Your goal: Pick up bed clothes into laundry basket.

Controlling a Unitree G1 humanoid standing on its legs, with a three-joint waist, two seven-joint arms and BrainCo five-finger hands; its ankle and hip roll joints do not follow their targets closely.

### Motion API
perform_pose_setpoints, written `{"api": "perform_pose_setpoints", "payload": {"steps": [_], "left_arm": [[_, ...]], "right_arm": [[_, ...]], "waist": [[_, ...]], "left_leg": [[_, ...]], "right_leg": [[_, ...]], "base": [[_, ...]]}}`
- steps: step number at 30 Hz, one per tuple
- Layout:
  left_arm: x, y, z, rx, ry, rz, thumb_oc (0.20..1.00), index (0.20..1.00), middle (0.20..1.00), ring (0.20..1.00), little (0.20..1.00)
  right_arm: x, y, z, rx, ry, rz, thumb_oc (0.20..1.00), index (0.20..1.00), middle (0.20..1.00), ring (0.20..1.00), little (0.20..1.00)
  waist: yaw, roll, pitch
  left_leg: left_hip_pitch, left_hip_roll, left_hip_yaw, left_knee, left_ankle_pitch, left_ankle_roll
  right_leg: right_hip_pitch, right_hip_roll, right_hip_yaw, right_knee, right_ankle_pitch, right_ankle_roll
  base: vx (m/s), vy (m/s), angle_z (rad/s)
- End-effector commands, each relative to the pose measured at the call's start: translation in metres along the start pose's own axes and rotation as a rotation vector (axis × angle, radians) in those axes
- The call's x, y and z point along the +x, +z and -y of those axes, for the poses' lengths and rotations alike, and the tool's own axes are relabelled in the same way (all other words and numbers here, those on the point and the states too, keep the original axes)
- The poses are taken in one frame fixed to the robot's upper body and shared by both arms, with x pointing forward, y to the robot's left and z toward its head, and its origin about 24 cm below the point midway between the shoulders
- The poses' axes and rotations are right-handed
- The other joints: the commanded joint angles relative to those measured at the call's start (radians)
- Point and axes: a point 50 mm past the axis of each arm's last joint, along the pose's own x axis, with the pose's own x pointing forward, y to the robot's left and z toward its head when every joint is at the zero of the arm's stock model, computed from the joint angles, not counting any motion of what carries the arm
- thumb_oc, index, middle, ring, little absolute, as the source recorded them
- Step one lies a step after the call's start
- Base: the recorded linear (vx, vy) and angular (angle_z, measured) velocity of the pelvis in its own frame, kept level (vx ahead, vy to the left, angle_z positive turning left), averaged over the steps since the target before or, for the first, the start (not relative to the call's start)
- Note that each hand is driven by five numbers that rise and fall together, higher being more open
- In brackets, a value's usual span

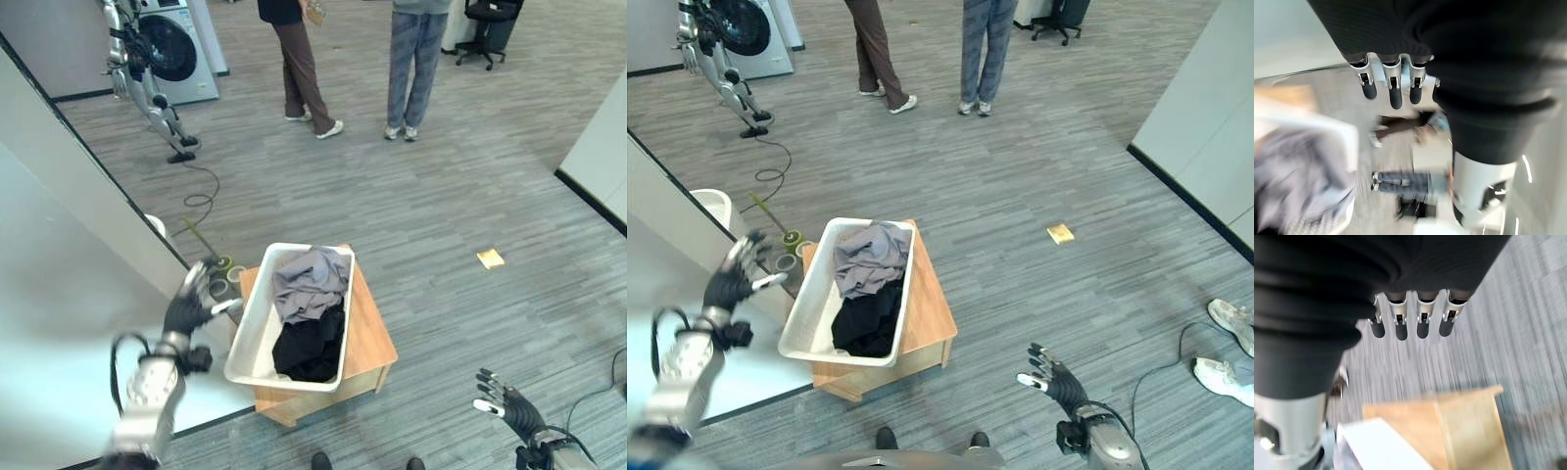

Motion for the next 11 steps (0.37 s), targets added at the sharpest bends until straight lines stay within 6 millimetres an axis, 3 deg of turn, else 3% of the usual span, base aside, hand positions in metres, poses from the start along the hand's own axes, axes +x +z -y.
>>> {"api": "perform_pose_setpoints", "payload": {"steps": [1, 2, 3, 5, 11], "left_arm": [[0.011, 0.017, -0.017, -0.101, 0.035, 0.09, 1.0, 1.0, 1.0, 1.0, 1.0], [0.0, -0.008, -0.017, -0.164, 0.071, 0.01, 1.0, 1.0, 1.0, 1.0, 1.0], [0.0, -0.008, -0.017, -0.164, 0.071, 0.01, 1.0, 1.0, 1.0, 1.0, 1.0], [-0.012, -0.041, -0.006, -0.322, 0.109, -0.081, 1.0, 1.0, 1.0, 1.0, 1.0], [-0.01, -0.049, 0.008, -0.482, 0.135, -0.053, 1.0, 1.0, 1.0, 1.0, 1.0]], "right_arm": [[0.001, 0.016, 0.011, 0.12, -0.085, 0.138, 1.0, 1.0, 1.0, 1.0, 1.0], [0.002, 0.014, 0.014, 0.185, -0.136, 0.157, 1.0, 1.0, 1.0, 1.0, 1.0], [0.002, 0.014, 0.014, 0.185, -0.136, 0.157, 1.0, 1.0, 1.0, 1.0, 1.0], [0.007, 0.012, 0.007, 0.306, -0.167, 0.184, 1.0, 1.0, 1.0, 1.0, 1.0], [0.011, 0.013, -0.009, 0.277, -0.104, 0.175, 1.0, 1.0, 1.0, 1.0, 1.0]], "waist": [[0.023, 0.005, -0.04], [0.025, 0.006, -0.039], [0.025, 0.006, -0.039], [0.03, 0.008, -0.038], [0.041, 0.001, -0.031]], "left_leg": [[0.066, 0.067, 0.063, 0.014, 0.014, -0.071], [0.068, 0.067, 0.062, 0.014, 0.013, -0.068], [0.068, 0.067, 0.062, 0.014, 0.012, -0.068], [0.071, 0.067, 0.059, 0.014, 0.012, -0.064], [0.07, 0.071, 0.05, 0.014, 0.014, -0.063]], "right_leg": [[-0.081, -0.025, -0.02, 0.014, 0.094, 0.037], [-0.079, -0.025, -0.02, 0.015, 0.092, 0.034], [-0.079, -0.024, -0.02, 0.015, 0.092, 0.034], [-0.074, -0.024, -0.025, 0.018, 0.088, 0.03], [-0.068, -0.022, -0.034, 0.019, 0.082, 0.024]], "base": [[0.0, 0.0, 0.0], [0.0, 0.007, -0.03], [0.0, 0.009, -0.03], [0.0, 0.0, 0.0], [-0.01, -0.009, 0.06]]}}
